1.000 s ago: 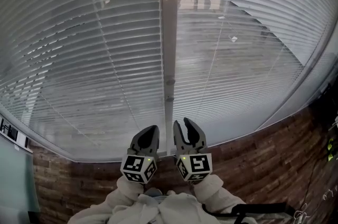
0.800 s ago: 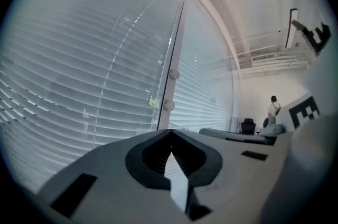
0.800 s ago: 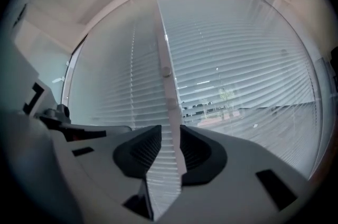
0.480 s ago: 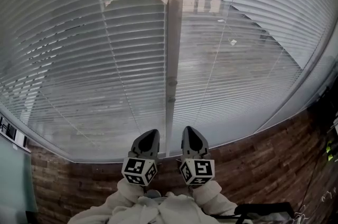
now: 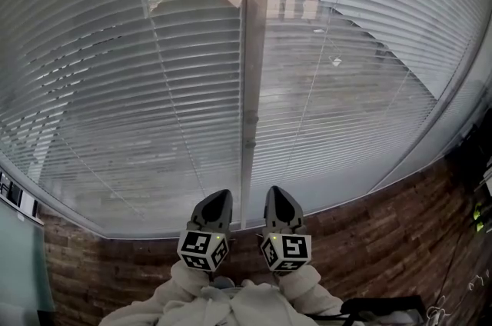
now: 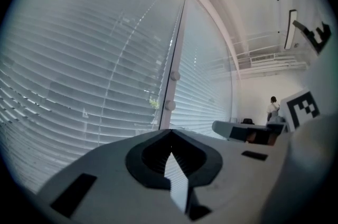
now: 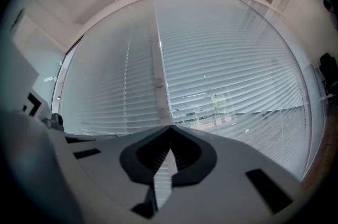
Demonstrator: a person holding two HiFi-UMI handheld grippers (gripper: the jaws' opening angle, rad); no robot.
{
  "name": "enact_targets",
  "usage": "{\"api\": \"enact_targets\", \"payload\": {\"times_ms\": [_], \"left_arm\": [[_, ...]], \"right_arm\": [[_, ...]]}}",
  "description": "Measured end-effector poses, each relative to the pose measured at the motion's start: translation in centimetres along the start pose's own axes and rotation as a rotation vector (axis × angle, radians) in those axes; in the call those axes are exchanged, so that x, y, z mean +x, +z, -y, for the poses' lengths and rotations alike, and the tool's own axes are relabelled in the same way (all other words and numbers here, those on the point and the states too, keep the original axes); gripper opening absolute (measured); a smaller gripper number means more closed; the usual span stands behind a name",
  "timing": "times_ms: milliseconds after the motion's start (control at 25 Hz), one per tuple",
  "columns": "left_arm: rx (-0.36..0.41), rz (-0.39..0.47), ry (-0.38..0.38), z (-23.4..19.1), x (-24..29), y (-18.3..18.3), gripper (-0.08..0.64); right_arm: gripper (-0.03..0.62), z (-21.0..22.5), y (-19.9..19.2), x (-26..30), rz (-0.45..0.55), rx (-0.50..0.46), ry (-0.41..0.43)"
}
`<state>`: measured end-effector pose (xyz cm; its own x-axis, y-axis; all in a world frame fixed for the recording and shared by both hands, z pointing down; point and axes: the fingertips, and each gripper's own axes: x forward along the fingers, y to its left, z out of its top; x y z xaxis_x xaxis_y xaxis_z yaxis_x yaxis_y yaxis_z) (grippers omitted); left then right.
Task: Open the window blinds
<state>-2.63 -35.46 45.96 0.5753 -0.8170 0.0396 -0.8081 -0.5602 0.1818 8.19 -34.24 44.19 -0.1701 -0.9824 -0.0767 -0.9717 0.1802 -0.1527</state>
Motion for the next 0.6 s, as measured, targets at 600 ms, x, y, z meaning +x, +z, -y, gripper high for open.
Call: {"api": "enact_targets", "payload": {"times_ms": [600], "left_arm": [[-0.006, -0.012, -0.028, 1.3, 0.1, -0.4, 0.003]], "right_arm": [[0.014, 0.8, -0.1, -1.1, -0.015, -0.008, -0.033]]}}
